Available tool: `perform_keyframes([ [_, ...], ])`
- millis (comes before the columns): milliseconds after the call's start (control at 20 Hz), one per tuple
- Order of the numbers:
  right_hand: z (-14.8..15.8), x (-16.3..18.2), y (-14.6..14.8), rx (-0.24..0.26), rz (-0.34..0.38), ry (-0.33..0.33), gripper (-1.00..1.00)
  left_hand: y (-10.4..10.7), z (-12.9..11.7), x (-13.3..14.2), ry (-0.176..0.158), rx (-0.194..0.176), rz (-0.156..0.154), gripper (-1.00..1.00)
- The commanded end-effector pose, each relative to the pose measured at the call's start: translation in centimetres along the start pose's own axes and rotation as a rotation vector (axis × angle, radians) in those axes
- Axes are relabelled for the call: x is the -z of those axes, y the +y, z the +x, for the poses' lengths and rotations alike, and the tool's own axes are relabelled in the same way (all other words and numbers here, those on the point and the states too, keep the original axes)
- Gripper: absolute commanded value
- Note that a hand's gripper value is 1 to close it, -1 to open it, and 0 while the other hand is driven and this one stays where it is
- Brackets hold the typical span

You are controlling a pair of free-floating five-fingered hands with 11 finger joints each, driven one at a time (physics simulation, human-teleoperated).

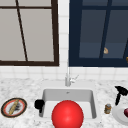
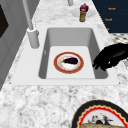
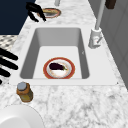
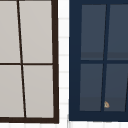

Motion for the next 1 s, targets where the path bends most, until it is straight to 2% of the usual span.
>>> perform_keyframes([
  [0,-0.1,-0.8,-0.2,0.12,-0.012,0.025,-1.0,0.0,0.0,0.0,0.0,0.0,0.0,0.0],
  [50,-1.3,-0.9,-0.7,0.08,-0.006,0.013,-1.0,0.0,0.0,0.0,0.0,0.0,0.0,0.0],
  [150,-0.3,-0.6,-0.2,0.021,0.005,-0.004,-1.0,0.0,0.0,0.0,0.0,0.0,0.0,0.0],
  [250,-1.8,-2.2,-0.2,0.042,-0.042,-0.036,-1.0,0.0,0.0,0.0,0.0,0.0,0.0,0.0],
  [300,-1.6,-2.1,-0.7,0.066,-0.079,-0.037,-1.0,0.0,0.0,0.0,0.0,0.0,0.0,0.0],
  [550,-1.1,-1.8,-1.0,0.157,-0.101,0.039,-1.0,0.0,0.0,0.0,0.0,0.0,0.0,0.0],
  [950,-0.7,-2.5,-1.8,0.224,-0.176,0.093,-1.0,0.0,0.0,0.0,0.0,0.0,0.0,0.0],
])
